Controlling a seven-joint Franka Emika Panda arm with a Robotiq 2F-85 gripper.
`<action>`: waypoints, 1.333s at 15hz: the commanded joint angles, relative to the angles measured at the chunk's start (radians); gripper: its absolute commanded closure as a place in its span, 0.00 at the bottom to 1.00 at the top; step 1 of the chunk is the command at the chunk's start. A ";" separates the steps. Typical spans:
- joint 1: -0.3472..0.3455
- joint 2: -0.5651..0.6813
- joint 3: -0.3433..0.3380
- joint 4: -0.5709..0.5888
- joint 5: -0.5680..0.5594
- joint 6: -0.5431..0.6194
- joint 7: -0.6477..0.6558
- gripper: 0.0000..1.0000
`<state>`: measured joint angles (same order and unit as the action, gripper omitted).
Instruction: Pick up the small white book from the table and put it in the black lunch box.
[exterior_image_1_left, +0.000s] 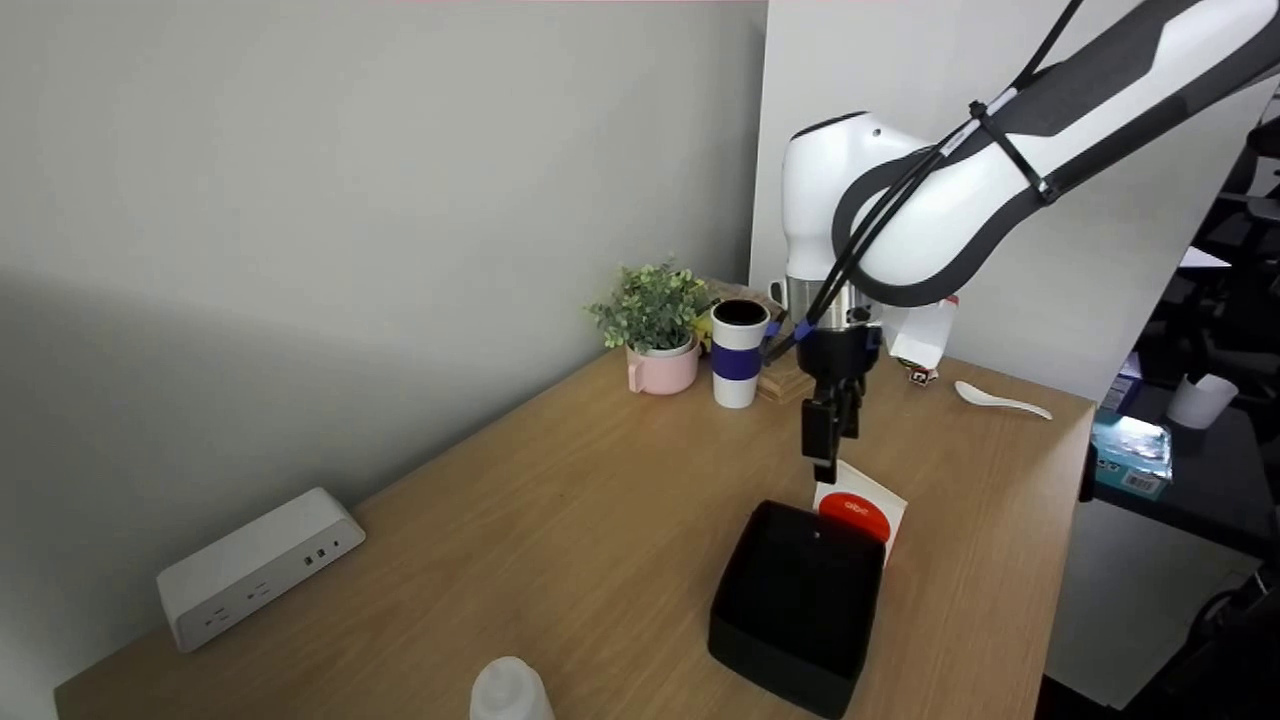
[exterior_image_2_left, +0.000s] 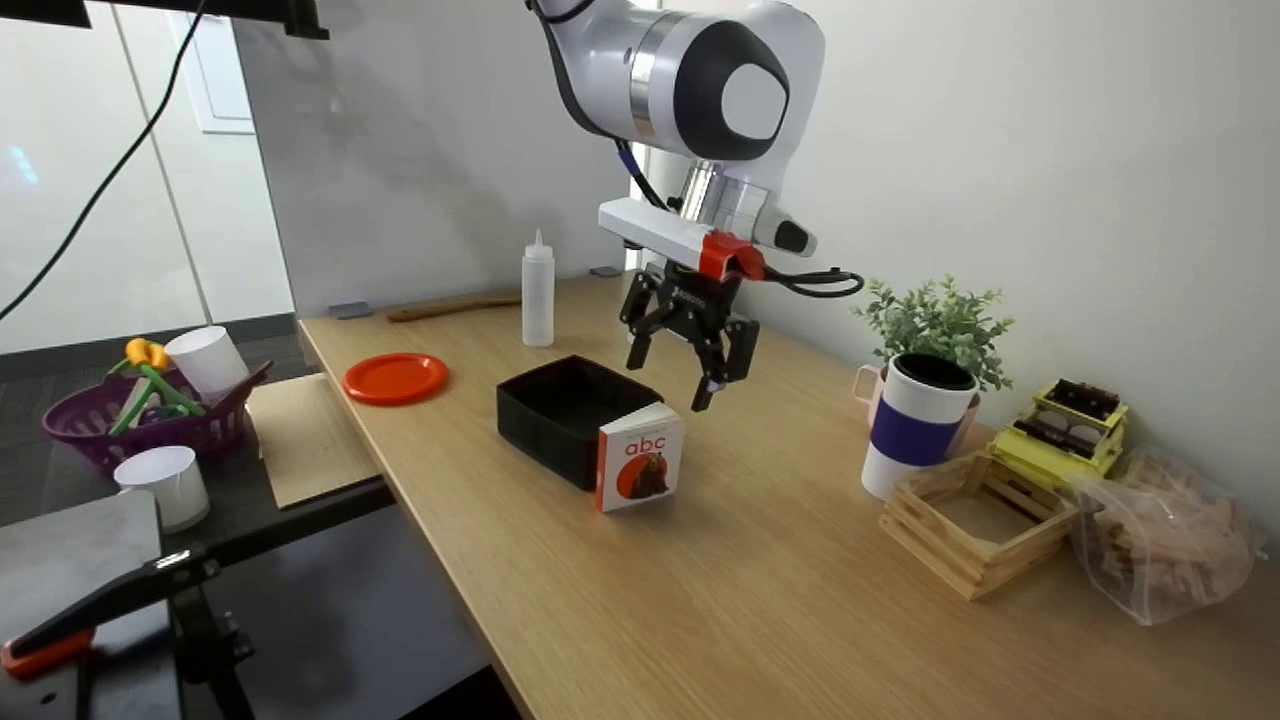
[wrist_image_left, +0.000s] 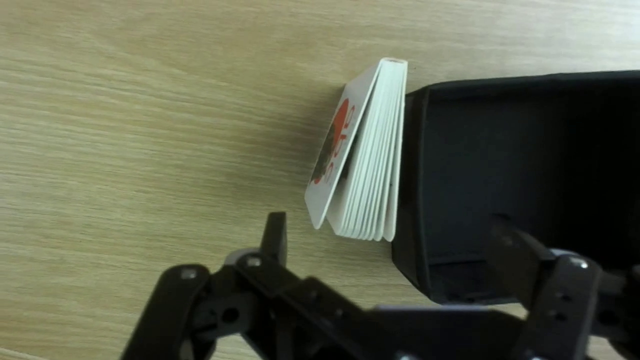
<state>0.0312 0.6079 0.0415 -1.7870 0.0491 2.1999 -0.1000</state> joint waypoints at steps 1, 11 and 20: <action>-0.006 0.030 0.005 0.031 0.027 -0.008 0.060 0.00; 0.008 0.034 -0.018 -0.001 0.063 -0.002 0.236 0.00; -0.006 0.048 -0.015 -0.004 -0.003 -0.147 0.116 0.00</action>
<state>0.0313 0.6440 0.0243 -1.7951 0.0885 2.1268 0.1054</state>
